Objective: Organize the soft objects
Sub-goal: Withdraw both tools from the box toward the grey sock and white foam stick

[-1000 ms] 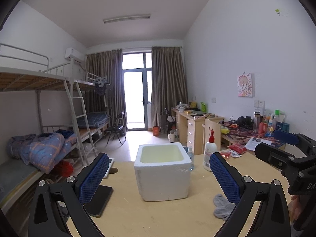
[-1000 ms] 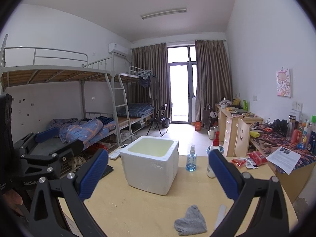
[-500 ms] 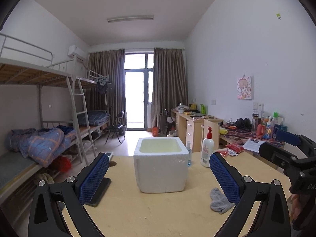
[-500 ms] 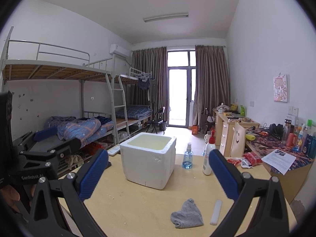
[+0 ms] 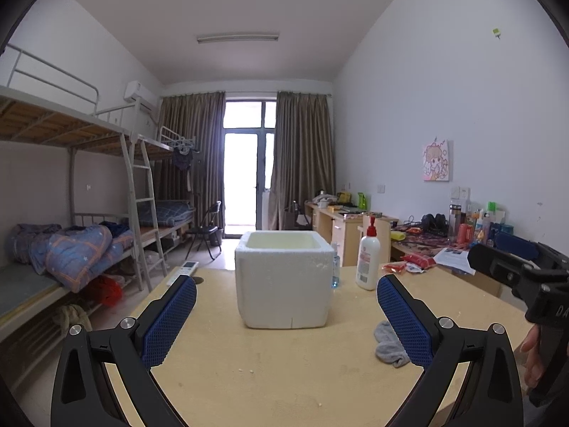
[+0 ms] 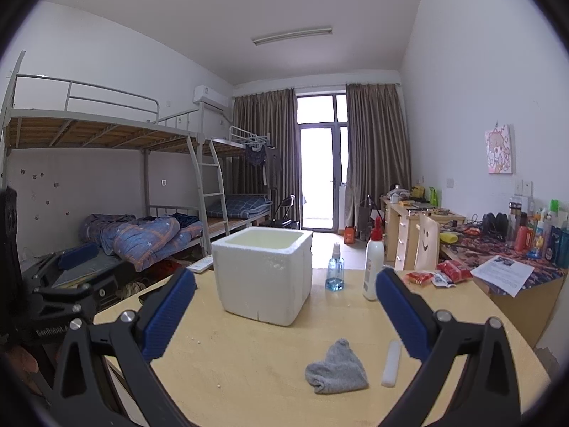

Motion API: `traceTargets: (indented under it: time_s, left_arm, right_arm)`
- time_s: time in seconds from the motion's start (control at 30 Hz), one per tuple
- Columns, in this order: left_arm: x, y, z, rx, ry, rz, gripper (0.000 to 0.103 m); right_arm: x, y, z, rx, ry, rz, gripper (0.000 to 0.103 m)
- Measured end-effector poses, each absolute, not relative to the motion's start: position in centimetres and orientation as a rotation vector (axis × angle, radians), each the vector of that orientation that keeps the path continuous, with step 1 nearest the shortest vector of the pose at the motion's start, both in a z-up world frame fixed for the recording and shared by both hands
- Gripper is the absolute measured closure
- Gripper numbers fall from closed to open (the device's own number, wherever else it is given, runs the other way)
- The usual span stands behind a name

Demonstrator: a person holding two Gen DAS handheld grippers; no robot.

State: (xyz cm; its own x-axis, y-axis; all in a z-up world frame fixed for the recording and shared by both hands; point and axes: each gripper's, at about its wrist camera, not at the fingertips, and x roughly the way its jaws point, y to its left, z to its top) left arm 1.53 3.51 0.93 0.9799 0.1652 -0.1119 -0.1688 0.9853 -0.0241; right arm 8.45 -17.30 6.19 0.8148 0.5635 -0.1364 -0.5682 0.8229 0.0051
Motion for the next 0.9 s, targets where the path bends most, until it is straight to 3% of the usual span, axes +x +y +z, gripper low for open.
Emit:
traceTargets:
  time_s: [0.9]
  left_arm:
    - [1.7,3.3,-4.0,-0.067,0.157,0.178,0.001]
  right_arm:
    - [7.9,-18.7,1.2,-0.003,0.189,0.571,0.0]
